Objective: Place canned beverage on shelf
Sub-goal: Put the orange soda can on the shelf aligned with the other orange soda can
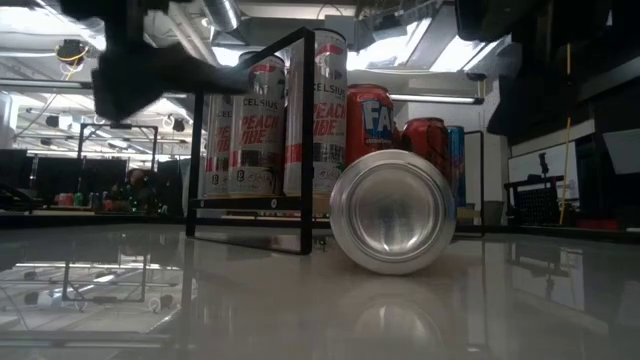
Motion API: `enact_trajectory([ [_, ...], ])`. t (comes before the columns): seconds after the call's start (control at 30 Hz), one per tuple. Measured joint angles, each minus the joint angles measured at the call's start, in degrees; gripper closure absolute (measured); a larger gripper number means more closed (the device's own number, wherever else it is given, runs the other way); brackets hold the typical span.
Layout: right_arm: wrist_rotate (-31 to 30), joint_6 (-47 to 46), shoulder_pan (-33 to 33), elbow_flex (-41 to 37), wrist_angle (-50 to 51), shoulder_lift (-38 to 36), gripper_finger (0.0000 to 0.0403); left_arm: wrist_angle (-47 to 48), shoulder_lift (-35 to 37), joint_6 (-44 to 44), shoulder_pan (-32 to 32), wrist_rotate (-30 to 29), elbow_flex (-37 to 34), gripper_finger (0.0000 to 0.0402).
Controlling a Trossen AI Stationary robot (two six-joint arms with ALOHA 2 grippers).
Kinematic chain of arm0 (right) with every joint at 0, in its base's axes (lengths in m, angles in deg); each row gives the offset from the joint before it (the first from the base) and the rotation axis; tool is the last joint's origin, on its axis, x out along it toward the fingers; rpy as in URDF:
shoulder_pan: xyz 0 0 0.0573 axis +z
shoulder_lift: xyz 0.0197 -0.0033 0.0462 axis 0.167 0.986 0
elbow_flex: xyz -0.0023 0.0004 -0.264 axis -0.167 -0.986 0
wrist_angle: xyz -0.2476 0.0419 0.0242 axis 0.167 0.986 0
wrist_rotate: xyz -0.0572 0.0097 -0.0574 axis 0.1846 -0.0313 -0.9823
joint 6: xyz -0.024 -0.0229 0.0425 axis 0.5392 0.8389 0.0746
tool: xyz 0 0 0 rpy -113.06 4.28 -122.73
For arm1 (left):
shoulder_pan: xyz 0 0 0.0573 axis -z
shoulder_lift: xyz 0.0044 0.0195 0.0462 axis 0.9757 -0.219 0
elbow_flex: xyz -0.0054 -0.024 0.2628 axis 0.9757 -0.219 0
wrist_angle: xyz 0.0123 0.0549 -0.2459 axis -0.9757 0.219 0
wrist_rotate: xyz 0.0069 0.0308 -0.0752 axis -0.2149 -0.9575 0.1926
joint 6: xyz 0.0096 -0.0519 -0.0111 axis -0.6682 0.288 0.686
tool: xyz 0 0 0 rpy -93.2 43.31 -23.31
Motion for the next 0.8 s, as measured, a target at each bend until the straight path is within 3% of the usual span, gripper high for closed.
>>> enact_trajectory([
  [0.23,-0.1,-0.6,1.1,0.0,-2.8,4.1,0.0026,-12.7,-10.7,3.3,-0.6,0.6,0.5,0.0097],
  [0.5,-0.2,-0.6,0.9,0.0,-5.5,5.1,0.0027,-13.2,-19.7,5.9,-2.1,0.8,6.8,0.0097],
  [0.8,0.2,-0.6,0.9,0.0,-5.6,5.1,0.0027,-13.3,-21.3,1.2,-5.6,3.4,12.3,0.0097],
])
